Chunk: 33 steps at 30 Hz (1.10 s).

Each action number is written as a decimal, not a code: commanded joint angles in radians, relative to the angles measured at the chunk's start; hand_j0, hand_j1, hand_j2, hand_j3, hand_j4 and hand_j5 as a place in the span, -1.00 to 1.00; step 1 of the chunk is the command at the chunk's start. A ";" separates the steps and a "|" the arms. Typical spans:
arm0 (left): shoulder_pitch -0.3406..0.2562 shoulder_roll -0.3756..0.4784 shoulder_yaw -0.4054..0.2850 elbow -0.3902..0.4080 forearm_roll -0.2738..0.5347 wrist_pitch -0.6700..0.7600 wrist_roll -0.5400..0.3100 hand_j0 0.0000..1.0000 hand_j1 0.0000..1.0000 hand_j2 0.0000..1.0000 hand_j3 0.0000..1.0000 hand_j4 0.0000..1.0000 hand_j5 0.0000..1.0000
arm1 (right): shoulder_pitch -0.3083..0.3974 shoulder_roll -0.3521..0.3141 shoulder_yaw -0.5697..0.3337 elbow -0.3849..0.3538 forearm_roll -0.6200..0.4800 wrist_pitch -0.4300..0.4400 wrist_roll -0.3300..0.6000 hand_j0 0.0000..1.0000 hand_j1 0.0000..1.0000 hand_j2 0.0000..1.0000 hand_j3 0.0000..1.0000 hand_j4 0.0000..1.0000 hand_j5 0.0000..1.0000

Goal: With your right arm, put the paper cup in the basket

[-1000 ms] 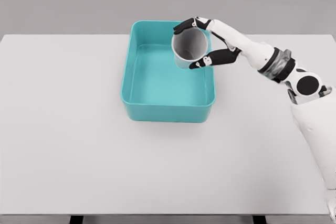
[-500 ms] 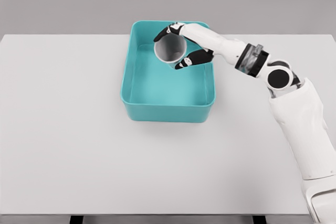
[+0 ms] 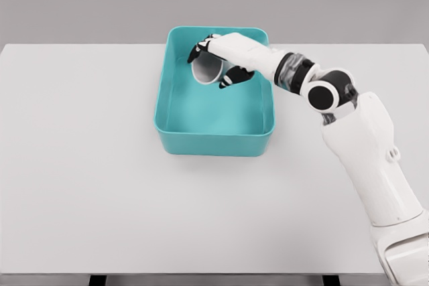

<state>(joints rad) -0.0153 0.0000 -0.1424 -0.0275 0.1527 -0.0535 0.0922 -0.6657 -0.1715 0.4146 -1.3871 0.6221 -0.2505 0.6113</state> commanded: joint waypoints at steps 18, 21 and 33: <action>0.000 0.000 0.000 0.000 0.001 0.000 0.000 1.00 1.00 1.00 1.00 1.00 1.00 | -0.023 0.047 0.112 0.003 0.249 0.166 0.000 1.00 1.00 1.00 1.00 1.00 1.00; 0.000 0.000 0.001 0.000 -0.001 0.000 0.000 1.00 1.00 1.00 1.00 1.00 1.00 | -0.020 0.046 0.110 0.003 0.248 0.166 0.000 1.00 1.00 1.00 1.00 1.00 1.00; 0.000 0.000 0.000 0.000 0.001 0.000 0.000 1.00 1.00 1.00 1.00 1.00 1.00 | 0.118 -0.232 -0.204 -0.346 -0.413 0.119 0.000 1.00 1.00 1.00 1.00 1.00 1.00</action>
<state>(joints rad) -0.0154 0.0000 -0.1424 -0.0276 0.1530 -0.0534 0.0922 -0.5064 -0.3232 0.2912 -1.6751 0.3434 -0.1152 0.6117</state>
